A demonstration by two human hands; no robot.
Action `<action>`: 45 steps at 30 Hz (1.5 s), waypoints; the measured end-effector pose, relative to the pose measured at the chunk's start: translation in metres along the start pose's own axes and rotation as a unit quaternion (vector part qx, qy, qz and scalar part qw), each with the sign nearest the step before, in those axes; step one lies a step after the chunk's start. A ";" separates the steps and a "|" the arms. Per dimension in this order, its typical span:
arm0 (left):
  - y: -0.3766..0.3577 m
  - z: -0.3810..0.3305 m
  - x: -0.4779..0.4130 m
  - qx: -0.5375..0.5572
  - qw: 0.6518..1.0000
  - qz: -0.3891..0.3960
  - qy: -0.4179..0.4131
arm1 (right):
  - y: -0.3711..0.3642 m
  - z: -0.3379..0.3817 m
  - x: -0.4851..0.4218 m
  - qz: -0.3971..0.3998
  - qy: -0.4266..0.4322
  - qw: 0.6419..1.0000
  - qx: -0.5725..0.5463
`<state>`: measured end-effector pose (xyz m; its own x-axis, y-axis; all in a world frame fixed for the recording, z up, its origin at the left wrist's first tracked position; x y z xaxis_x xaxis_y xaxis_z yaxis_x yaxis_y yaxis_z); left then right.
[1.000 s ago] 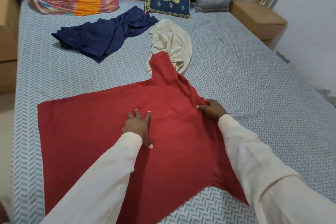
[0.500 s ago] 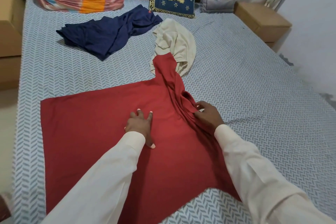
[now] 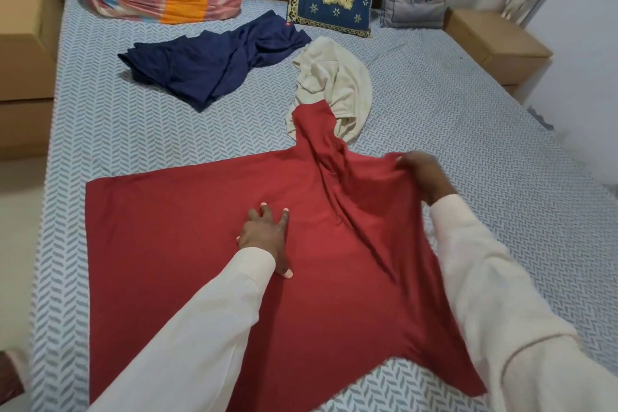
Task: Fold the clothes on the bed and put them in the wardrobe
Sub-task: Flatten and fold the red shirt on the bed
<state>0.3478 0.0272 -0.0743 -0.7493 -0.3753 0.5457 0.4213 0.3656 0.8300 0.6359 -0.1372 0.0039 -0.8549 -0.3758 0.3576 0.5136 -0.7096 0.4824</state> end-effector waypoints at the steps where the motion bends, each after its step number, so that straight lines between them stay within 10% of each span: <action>1: -0.001 0.001 0.001 0.002 1.000 0.003 0.002 | 0.023 -0.009 -0.011 -0.049 -0.025 0.995 -0.087; 9: -0.003 -0.001 -0.004 0.006 1.000 0.005 0.002 | 0.111 -0.092 -0.035 -0.188 -0.191 0.959 0.097; 13: -0.003 -0.002 -0.004 0.002 1.000 0.003 0.003 | 0.078 -0.118 0.001 -0.064 -0.288 0.954 0.063; 17: -0.003 -0.002 -0.003 -0.005 1.000 0.005 0.006 | 0.068 -0.126 -0.001 -0.044 -0.246 0.962 0.111; 22: -0.003 -0.002 -0.004 -0.009 1.000 0.002 0.008 | 0.101 -0.126 -0.011 -0.219 -0.132 0.964 -0.070; 31: -0.008 -0.005 0.000 -0.015 1.000 -0.019 0.005 | 0.067 -0.179 0.071 -0.035 -0.267 0.939 0.212; 41: -0.017 -0.005 0.014 0.018 0.998 -0.053 0.018 | 0.115 -0.217 0.119 -0.281 -0.239 0.927 0.070; 45: -0.023 -0.006 0.016 0.023 0.997 -0.076 0.024 | 0.094 -0.225 0.141 -0.262 -0.225 0.937 0.056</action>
<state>0.3289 0.0073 -0.0842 -0.7769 -0.4689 0.4201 0.2799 0.3405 0.8976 0.5475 -0.3903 -0.0802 -0.8874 0.3140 0.3376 0.0588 -0.6493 0.7583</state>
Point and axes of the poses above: each hand's wrist, its own x-axis away from the middle knuckle, its own y-axis out of the back of the hand, z = x × y, the point moved 5 cm from there along -x, towards the middle knuckle, and after that the axes turned 6 degrees about -y, right-handed, at the moved point
